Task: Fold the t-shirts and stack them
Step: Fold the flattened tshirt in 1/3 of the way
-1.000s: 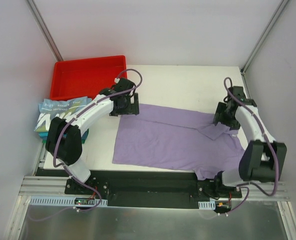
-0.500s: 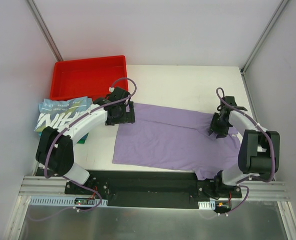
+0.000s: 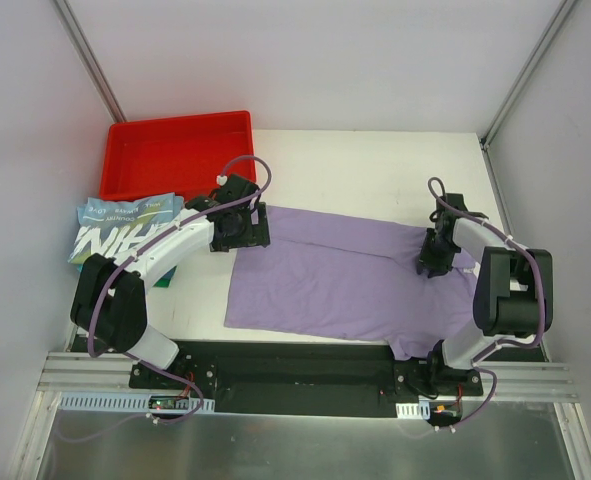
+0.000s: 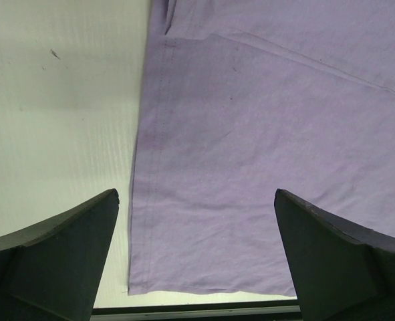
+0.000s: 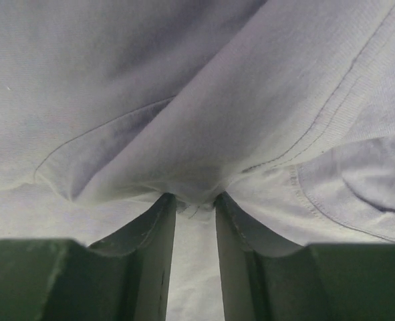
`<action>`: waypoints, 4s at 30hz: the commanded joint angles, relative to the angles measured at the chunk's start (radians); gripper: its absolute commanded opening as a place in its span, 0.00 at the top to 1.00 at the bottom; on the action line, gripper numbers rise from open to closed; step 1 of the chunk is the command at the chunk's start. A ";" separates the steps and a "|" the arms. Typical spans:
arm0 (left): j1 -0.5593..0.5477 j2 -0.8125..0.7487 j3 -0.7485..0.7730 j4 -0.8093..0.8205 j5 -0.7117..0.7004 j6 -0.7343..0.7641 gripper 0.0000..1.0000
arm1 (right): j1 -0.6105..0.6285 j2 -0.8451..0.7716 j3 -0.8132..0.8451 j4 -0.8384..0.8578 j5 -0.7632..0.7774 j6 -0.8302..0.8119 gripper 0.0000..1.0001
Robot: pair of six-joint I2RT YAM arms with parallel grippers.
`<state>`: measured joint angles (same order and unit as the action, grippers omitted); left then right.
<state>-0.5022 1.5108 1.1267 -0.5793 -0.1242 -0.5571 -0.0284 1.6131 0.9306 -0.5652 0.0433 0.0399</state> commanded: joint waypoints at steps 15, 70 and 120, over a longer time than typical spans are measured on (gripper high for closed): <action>0.005 -0.008 0.025 0.010 0.000 0.005 0.01 | 0.015 -0.027 0.062 -0.056 0.038 0.037 0.78; 0.027 0.212 0.252 0.058 0.175 0.075 0.01 | -0.079 -0.110 0.148 -0.090 -0.020 0.085 0.03; -0.027 0.415 0.533 0.010 0.216 0.080 0.01 | -0.252 -0.039 0.463 -0.185 0.145 0.017 0.04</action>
<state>-0.4839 2.1323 1.7302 -0.5583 0.0528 -0.4911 -0.2733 1.8191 1.5146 -0.6785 0.0143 -0.0185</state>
